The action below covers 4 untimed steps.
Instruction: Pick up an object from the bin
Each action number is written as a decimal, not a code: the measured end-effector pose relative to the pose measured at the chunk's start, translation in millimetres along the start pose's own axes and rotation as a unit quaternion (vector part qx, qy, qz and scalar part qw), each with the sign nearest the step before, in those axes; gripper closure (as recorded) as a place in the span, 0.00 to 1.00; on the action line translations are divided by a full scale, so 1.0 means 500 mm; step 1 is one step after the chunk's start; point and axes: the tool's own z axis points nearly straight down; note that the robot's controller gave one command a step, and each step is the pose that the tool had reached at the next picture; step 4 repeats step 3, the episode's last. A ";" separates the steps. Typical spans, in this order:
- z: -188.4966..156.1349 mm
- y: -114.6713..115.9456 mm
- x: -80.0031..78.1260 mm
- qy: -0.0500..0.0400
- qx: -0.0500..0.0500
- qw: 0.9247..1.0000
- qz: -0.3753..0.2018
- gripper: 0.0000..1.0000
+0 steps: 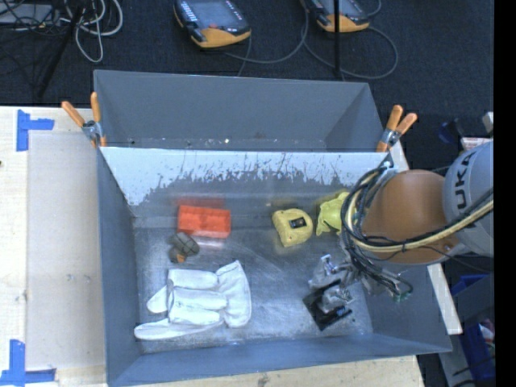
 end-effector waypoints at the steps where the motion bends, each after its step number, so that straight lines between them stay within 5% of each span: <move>1: 0.000 0.000 0.000 0.000 0.000 1.000 -0.001 1.00; 2: -0.310 -0.032 -0.009 0.018 -0.005 1.000 0.013 1.00; 4: -0.307 -0.031 -0.007 0.020 -0.006 1.000 0.013 1.00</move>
Offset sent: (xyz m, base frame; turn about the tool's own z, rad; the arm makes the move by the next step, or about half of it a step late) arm 0.0012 -0.0144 0.1533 0.0233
